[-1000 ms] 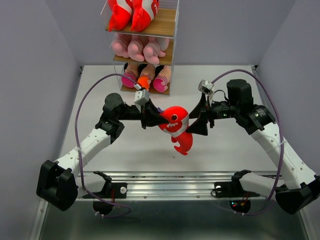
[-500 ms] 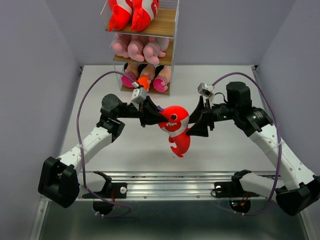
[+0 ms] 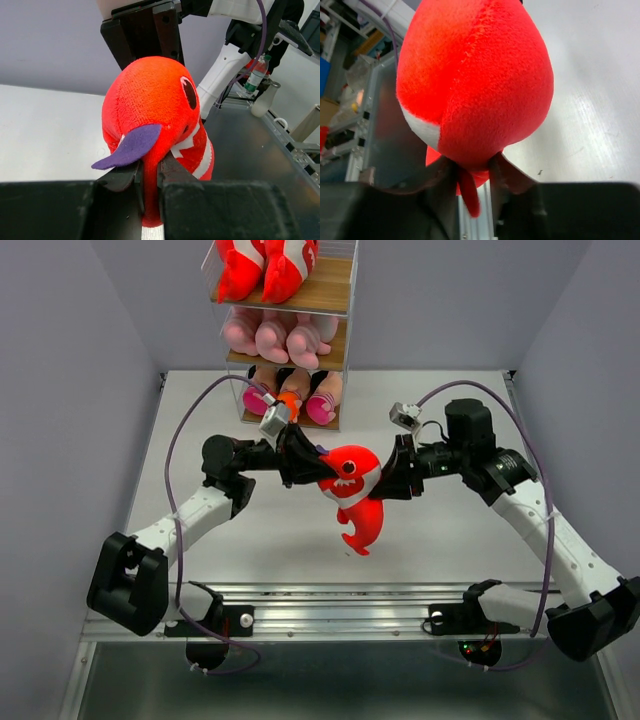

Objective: Place and organize the stuffed toys onto the shelf
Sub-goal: Pass the stuffed toy from the left arm to the right, then place the stuffed toy onto shelf

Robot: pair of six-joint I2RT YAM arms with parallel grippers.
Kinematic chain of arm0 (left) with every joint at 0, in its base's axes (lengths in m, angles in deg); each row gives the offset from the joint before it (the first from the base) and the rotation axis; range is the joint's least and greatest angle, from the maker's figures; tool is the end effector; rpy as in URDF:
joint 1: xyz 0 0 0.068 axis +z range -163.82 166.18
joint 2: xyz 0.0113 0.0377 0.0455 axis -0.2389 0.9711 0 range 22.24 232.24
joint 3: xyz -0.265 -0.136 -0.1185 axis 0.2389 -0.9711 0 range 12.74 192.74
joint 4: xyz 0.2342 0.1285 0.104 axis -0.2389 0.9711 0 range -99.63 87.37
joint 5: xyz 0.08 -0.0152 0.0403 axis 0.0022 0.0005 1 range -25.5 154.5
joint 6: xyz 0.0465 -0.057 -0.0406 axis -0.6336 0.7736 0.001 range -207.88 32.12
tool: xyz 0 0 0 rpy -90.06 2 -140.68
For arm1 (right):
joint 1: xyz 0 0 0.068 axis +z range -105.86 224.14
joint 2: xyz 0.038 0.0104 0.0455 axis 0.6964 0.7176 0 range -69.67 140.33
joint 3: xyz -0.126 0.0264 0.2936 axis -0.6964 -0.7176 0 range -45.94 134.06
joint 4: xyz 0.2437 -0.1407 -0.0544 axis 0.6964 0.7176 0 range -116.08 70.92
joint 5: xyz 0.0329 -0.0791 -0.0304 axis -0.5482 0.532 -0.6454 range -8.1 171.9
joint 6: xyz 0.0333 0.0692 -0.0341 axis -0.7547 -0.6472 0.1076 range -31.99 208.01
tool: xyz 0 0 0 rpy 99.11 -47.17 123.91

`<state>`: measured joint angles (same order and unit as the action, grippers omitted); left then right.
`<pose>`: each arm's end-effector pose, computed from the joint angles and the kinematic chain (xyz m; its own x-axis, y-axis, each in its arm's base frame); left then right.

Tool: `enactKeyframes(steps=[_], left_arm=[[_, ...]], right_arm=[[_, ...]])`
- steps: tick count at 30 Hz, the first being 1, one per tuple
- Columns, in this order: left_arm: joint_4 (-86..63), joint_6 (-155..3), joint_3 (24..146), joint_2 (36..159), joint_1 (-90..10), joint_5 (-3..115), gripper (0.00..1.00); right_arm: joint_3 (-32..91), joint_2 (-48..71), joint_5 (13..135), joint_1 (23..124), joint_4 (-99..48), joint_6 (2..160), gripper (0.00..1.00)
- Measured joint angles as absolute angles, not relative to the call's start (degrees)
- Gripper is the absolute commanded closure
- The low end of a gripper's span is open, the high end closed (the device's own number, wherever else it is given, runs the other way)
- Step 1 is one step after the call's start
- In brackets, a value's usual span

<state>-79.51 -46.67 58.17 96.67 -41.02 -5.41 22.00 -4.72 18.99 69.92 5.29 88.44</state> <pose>0.2155 -0.1883 0.4007 -0.0817 -0.2125 -0.9737 0.9767 -0.2114 -0.0358 0.1968 0.1678 0.4201 -0.4212 -0.2072 -0.8830 -0.9066 0.0678 0.4165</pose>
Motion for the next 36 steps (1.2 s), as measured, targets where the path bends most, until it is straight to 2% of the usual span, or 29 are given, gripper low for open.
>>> enactKeyframes(steps=[2, 3, 5, 6, 8, 9, 11, 16, 22, 26, 36], left_arm=[[-80.3, -45.7, 58.1, 97.0, -40.9, -5.2, 1.00], [-80.5, -45.5, 58.1, 97.0, -40.8, -5.0, 0.93], [-81.0, -45.7, 58.1, 97.0, -40.6, -4.3, 0.72], [-81.1, -46.1, 58.1, 96.9, -40.4, -3.8, 0.43], [-79.2, -47.7, 58.2, 96.1, -39.7, -2.2, 0.32], [-76.5, -50.0, 58.6, 95.2, -39.2, -0.6, 0.22], [-69.6, -54.5, 59.9, 92.9, -38.3, 2.5, 0.13], [-43.0, -70.6, 68.6, 84.3, -35.5, 17.7, 0.10], [-21.0, -83.1, 72.2, 72.1, -33.9, 38.3, 0.10], [-14.4, -85.9, 68.0, 64.4, -33.9, 45.2, 0.10], [-1.1, -85.6, 60.3, 52.1, -33.9, 51.5, 0.10]], right_arm=[[22.7, -3.9, 18.8, 69.9, 5.5, 87.8, 0.99], [23.0, -3.6, 18.6, 69.7, 5.5, 87.7, 0.99], [24.0, -3.3, 18.6, 69.7, 5.6, 87.8, 0.99], [24.7, -3.2, 18.8, 69.7, 5.7, 87.8, 0.99], [25.8, -3.2, 19.7, 69.7, 5.8, 87.8, 0.99], [26.8, -3.2, 20.6, 69.7, 5.8, 87.8, 0.99], [28.1, -3.3, 22.1, 69.7, 6.0, 87.9, 0.99], [33.4, -3.2, 29.4, 69.7, 6.5, 88.7, 0.99], [45.6, 1.7, 37.3, 69.7, 6.9, 89.3, 0.99], [55.0, 7.5, 42.5, 69.7, 5.9, 87.6, 0.99], [80.1, 26.2, 55.3, 69.7, -1.2, 80.8, 0.99]])
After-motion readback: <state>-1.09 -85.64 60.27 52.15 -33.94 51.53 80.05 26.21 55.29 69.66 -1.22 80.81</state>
